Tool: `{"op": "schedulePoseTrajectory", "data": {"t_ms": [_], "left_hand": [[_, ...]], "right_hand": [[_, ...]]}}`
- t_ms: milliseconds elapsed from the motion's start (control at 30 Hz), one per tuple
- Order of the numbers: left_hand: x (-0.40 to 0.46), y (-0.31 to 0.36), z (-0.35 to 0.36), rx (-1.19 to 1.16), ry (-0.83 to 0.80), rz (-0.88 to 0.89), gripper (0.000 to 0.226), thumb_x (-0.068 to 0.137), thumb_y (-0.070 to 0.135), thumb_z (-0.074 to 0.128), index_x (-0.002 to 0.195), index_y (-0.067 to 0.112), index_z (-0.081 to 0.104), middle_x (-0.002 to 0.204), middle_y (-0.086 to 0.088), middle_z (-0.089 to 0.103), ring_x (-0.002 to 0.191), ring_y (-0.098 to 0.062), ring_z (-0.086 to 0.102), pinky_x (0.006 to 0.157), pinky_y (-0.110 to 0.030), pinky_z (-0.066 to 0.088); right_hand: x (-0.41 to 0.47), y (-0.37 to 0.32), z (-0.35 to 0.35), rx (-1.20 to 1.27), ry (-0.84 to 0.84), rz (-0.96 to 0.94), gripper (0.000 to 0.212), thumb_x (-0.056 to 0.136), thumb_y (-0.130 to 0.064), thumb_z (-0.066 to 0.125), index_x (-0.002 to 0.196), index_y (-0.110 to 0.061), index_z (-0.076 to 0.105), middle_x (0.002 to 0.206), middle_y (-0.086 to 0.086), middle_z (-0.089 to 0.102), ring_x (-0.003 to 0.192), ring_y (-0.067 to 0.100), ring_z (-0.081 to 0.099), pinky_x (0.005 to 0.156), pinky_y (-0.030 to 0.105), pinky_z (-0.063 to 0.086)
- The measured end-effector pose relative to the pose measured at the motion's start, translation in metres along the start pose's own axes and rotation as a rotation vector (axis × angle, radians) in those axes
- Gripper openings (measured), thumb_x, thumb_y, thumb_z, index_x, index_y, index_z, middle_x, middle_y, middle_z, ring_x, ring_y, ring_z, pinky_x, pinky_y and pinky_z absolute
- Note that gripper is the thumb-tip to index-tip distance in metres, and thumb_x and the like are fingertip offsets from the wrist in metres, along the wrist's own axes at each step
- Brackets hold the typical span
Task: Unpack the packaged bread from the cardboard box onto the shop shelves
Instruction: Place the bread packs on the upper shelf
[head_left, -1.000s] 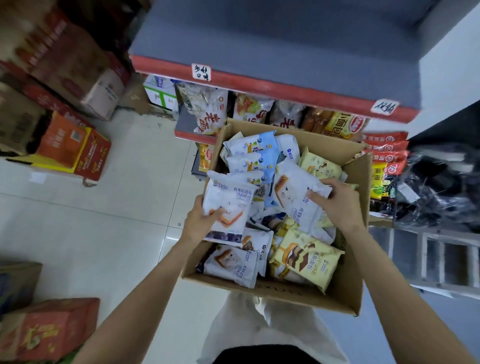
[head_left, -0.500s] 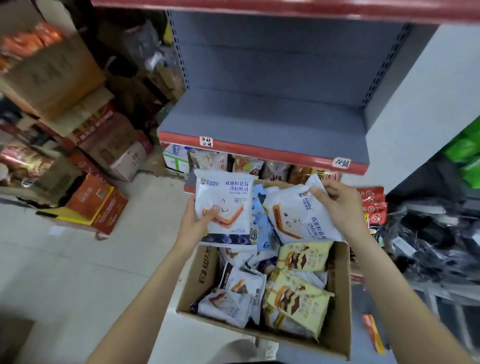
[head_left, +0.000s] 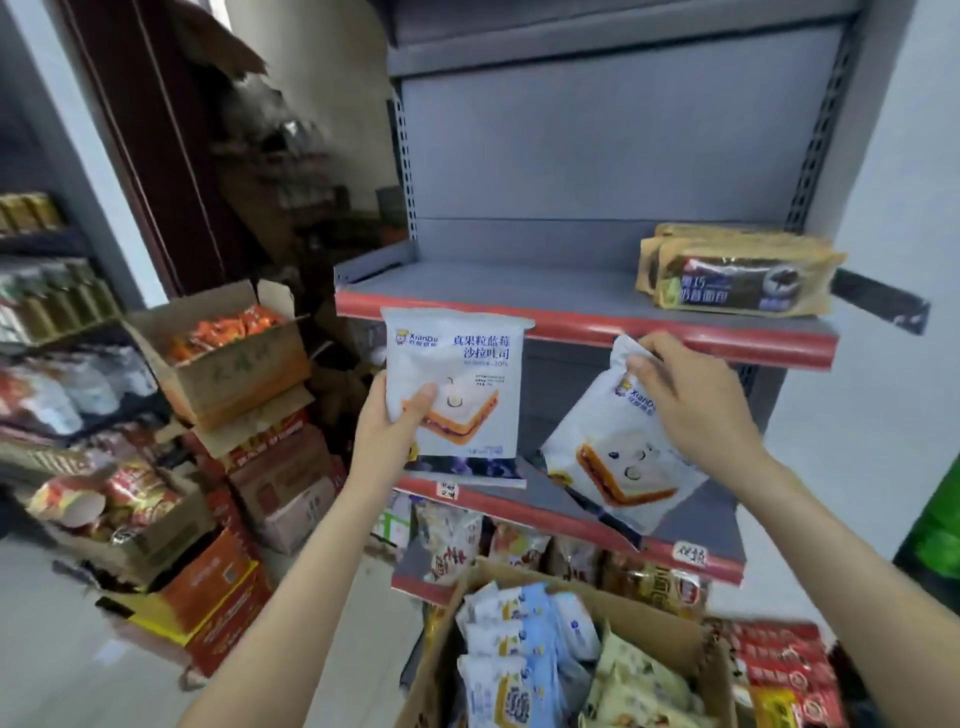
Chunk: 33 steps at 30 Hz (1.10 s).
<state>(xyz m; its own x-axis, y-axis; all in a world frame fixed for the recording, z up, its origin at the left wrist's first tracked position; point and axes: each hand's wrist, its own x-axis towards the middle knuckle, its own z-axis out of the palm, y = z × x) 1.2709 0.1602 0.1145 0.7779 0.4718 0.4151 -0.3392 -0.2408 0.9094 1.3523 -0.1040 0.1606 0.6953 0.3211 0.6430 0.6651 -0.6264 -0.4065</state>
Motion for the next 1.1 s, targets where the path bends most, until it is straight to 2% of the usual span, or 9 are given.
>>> {"op": "schedulePoseTrajectory", "data": {"t_ms": [133,233,333,533,600,733,867,967,1100], "left_hand": [[0.037,0.021,0.001,-0.032,0.038,0.045,0.026,0.091,0.025,0.060,0.116,0.022,0.054,0.107,0.011,0.064,0.099,-0.005,0.062,0.079,-0.017,0.049],[0.064,0.029,0.005,-0.038,0.033,0.086,0.034,0.091,0.025,0.062,0.123,0.017,0.054,0.111,0.006,0.066,0.100,-0.006,0.064,0.082,-0.019,0.051],[0.094,0.037,0.012,-0.023,0.026,0.132,0.030,0.090,0.023,0.062,0.117,0.012,0.054,0.102,0.007,0.066,0.088,0.001,0.064,0.074,-0.016,0.050],[0.165,0.045,0.032,-0.023,-0.025,0.200,0.022,0.089,0.029,0.062,0.109,0.023,0.053,0.105,0.002,0.066,0.097,-0.014,0.065,0.079,-0.029,0.052],[0.190,0.045,0.040,-0.038,-0.044,0.229,0.026,0.090,0.028,0.062,0.113,0.020,0.053,0.105,0.004,0.065,0.098,-0.011,0.064,0.078,-0.021,0.051],[0.246,0.039,0.058,-0.038,-0.087,0.274,0.019,0.088,0.028,0.066,0.104,0.029,0.055,0.100,0.010,0.065,0.094,-0.006,0.063,0.077,-0.024,0.049],[0.292,0.021,0.078,-0.072,-0.137,0.210,0.015,0.088,0.025,0.065,0.098,0.032,0.057,0.096,0.007,0.068,0.086,-0.009,0.062,0.068,-0.021,0.046],[0.326,0.001,0.089,-0.070,-0.187,0.161,0.012,0.089,0.027,0.064,0.096,0.032,0.057,0.093,0.003,0.068,0.077,-0.010,0.060,0.055,-0.014,0.045],[0.361,-0.025,0.104,0.078,-0.277,0.128,0.017,0.088,0.034,0.063,0.103,0.032,0.055,0.094,0.011,0.069,0.087,-0.007,0.064,0.065,-0.022,0.048]], "right_hand": [[0.056,-0.002,-0.020,0.030,0.103,-0.036,0.020,0.096,-0.026,0.049,0.094,-0.008,0.059,0.083,0.015,0.065,0.079,0.035,0.057,0.068,0.039,0.039],[0.092,-0.001,-0.032,0.127,0.150,0.010,0.019,0.095,-0.026,0.051,0.086,-0.010,0.057,0.079,0.009,0.060,0.077,0.028,0.052,0.067,0.036,0.034],[0.123,0.001,-0.037,0.126,0.285,0.073,0.020,0.093,-0.024,0.051,0.081,-0.009,0.056,0.077,0.008,0.058,0.077,0.029,0.052,0.065,0.036,0.032],[0.203,0.009,-0.038,0.242,0.472,0.190,0.027,0.091,-0.022,0.047,0.090,0.001,0.061,0.087,0.019,0.064,0.077,0.028,0.049,0.064,0.032,0.031],[0.233,0.016,-0.035,0.253,0.499,0.200,0.027,0.091,-0.020,0.046,0.091,0.002,0.061,0.086,0.020,0.063,0.074,0.022,0.047,0.062,0.031,0.032],[0.290,0.025,-0.015,0.239,0.463,0.165,0.015,0.092,-0.021,0.049,0.086,-0.013,0.060,0.078,0.000,0.058,0.074,0.015,0.048,0.056,0.022,0.034],[0.339,0.040,0.015,0.194,0.345,0.176,0.011,0.090,-0.023,0.055,0.085,-0.016,0.064,0.074,-0.002,0.058,0.078,0.018,0.051,0.068,0.025,0.038],[0.376,0.065,0.038,-0.184,0.228,0.162,0.018,0.091,-0.029,0.055,0.092,-0.016,0.068,0.094,0.007,0.066,0.099,0.031,0.054,0.081,0.035,0.040],[0.402,0.096,0.061,-0.481,0.018,0.177,0.022,0.094,-0.030,0.050,0.103,-0.021,0.067,0.111,0.005,0.063,0.106,0.028,0.056,0.082,0.036,0.048]]}}
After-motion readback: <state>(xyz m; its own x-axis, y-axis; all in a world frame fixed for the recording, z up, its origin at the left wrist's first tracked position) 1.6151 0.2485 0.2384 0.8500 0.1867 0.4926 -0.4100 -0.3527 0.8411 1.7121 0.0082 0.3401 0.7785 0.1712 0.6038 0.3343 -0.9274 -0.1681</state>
